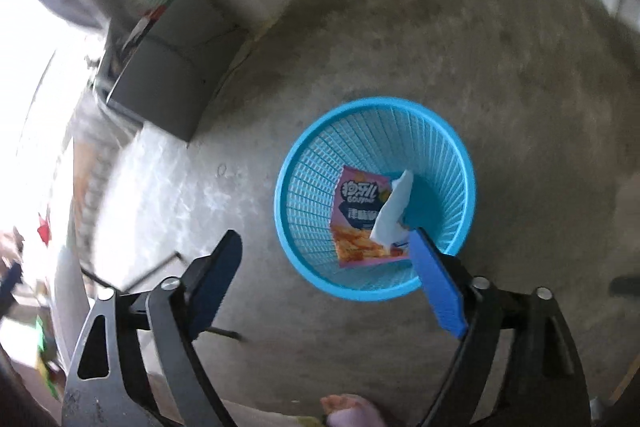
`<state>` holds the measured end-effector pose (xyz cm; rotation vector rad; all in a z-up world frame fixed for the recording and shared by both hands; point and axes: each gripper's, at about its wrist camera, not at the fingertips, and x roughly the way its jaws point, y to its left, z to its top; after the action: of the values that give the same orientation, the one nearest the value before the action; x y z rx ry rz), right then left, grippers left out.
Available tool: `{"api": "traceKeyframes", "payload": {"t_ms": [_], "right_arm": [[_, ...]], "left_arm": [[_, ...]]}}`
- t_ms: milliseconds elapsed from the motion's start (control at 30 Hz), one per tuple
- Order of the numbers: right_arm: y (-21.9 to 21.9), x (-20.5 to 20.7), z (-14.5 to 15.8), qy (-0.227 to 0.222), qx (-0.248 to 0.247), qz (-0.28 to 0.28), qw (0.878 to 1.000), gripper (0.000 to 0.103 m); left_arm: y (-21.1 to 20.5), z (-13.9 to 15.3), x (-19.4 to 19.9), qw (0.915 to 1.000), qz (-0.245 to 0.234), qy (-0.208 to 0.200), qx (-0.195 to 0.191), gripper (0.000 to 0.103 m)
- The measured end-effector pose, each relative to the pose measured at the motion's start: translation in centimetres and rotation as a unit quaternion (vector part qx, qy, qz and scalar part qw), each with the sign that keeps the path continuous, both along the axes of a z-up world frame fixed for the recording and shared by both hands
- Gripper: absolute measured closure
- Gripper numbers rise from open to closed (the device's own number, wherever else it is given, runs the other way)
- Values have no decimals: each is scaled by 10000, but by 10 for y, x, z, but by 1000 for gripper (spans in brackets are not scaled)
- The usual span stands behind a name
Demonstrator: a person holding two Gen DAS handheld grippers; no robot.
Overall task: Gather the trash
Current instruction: 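Move both open tools back toward the table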
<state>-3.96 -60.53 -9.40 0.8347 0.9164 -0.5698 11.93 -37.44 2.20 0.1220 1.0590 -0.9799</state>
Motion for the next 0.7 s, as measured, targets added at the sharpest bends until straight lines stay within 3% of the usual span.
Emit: {"api": "traceKeyframes", "payload": {"t_ms": [67,267,567,700], "right_arm": [[16,4,21,-10,-315,219,9993,12],[60,28,82,-438,-862,853,9917,9],[124,88,145,-1156,-602,2093,9691,9],[156,123,160,-1309,-167,2585,9570,9]], "left_arm": [[31,11,2,9998,168,-124,-54,10],[132,40,4,9960,784,-406,-122,6],[280,92,14,9757,1870,-935,-653,6],[335,111,29,9631,2359,-1165,-572,6]]}}
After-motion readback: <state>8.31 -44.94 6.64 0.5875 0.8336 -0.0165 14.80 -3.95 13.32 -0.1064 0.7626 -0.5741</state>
